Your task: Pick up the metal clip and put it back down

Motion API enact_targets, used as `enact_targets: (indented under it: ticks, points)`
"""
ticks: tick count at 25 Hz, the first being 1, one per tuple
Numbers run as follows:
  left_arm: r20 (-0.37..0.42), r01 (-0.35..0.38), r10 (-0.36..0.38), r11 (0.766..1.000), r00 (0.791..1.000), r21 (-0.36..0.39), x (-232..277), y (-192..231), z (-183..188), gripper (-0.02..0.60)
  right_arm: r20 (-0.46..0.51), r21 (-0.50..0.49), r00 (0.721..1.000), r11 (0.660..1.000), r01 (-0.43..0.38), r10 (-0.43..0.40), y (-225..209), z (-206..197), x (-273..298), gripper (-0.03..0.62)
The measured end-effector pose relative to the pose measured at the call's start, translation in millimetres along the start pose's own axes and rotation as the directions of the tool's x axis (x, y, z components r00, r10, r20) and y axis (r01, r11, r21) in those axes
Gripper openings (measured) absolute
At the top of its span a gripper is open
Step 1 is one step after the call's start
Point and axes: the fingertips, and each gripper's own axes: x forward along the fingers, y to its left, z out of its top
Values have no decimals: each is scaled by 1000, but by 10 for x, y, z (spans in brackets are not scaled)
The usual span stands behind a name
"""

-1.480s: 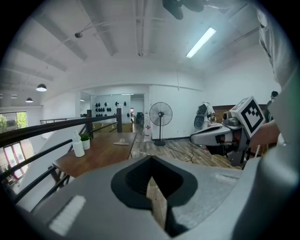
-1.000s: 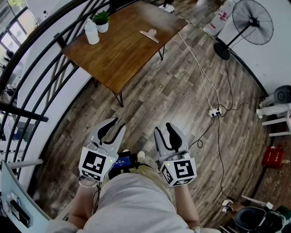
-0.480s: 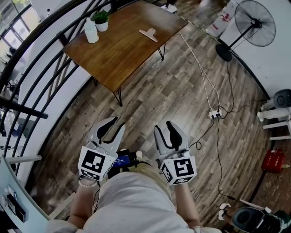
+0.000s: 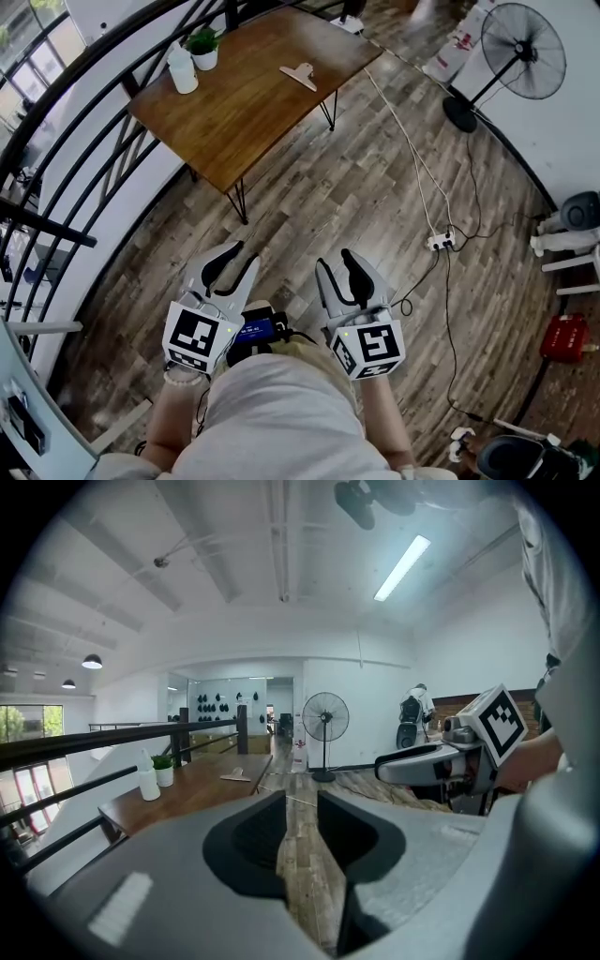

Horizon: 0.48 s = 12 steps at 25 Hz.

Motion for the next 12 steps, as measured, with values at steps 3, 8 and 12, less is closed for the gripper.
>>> enact_targets:
  ticks: [3,8,12]
  points:
    - [8,4,-4,1000,1000,7,31,-55,56,97,8,-4,1000,1000,1,-1,-43,25,-43,187]
    - [4,8,-8,1000,1000,18,122,-51,19,97,1,6,1000,1000,21,-21,-158,-44,-35,186]
    - [4,27,-27,1000,1000,17,278,25,0,97,5,1,1000,1000,31,-31,-234,-47,54,186]
